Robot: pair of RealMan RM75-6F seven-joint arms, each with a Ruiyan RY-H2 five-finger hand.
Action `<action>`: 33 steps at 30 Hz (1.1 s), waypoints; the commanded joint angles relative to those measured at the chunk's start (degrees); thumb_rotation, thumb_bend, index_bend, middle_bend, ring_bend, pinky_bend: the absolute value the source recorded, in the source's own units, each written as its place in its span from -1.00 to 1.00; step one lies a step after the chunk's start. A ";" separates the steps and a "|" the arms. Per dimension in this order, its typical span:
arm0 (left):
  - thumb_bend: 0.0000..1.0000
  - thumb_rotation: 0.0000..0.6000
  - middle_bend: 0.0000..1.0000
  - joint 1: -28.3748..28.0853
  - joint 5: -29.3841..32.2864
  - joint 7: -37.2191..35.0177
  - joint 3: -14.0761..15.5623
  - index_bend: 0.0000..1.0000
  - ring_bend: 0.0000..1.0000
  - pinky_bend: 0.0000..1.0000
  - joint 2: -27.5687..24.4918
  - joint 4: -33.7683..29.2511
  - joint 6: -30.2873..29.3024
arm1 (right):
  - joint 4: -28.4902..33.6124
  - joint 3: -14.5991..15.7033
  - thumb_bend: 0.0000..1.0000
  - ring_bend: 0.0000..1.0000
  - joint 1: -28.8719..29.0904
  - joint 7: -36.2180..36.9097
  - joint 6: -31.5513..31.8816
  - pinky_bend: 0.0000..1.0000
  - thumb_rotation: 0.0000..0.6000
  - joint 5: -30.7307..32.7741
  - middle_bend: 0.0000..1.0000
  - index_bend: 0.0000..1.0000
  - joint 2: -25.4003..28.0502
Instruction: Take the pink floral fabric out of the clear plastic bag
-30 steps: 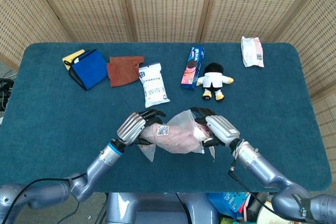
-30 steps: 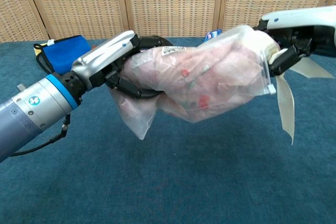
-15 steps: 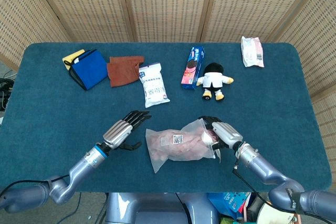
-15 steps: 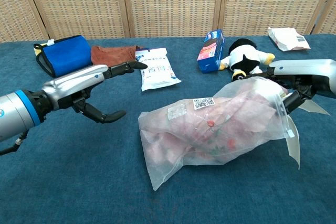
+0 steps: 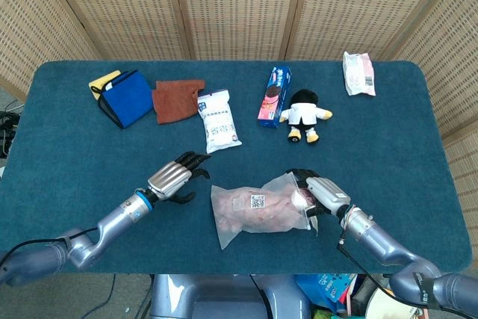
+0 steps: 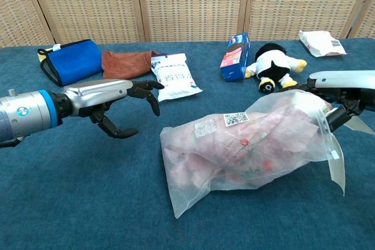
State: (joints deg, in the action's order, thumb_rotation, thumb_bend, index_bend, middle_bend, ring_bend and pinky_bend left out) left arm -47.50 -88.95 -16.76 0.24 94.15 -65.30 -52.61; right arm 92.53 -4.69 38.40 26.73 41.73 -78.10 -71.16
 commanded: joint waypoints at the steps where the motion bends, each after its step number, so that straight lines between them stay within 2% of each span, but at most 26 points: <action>1: -0.16 1.00 -1.00 -0.91 0.58 0.66 -1.19 -0.25 -1.00 -1.00 3.24 2.68 0.59 | -0.22 0.07 0.57 -1.00 -0.06 0.29 -0.01 -1.00 1.00 -0.15 -0.80 0.38 0.02; 21: -0.16 1.00 -1.00 -3.06 3.04 5.11 -2.89 -0.15 -1.00 -1.00 9.20 6.15 4.63 | -1.17 0.54 0.57 -1.00 -0.09 3.45 -0.02 -1.00 1.00 -2.09 -0.80 0.38 0.33; 28: -0.16 1.00 -1.00 -2.86 3.37 5.79 -3.10 0.20 -1.00 -1.00 9.78 6.41 4.28 | -1.31 0.66 0.57 -1.00 -0.12 4.00 0.10 -1.00 1.00 -2.32 -0.79 0.39 0.57; 33: -0.07 1.00 -1.00 -2.67 3.66 6.01 -3.29 0.29 -1.00 -1.00 9.80 6.26 4.08 | -1.33 0.84 0.57 -1.00 -0.22 4.01 0.18 -1.00 1.00 -2.33 -0.79 0.39 0.74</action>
State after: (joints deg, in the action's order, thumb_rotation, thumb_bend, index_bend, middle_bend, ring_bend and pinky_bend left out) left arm -50.18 -85.30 -10.75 -3.04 103.96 -59.04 -48.54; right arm 91.20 -3.85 38.18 30.74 41.92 -80.43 -70.42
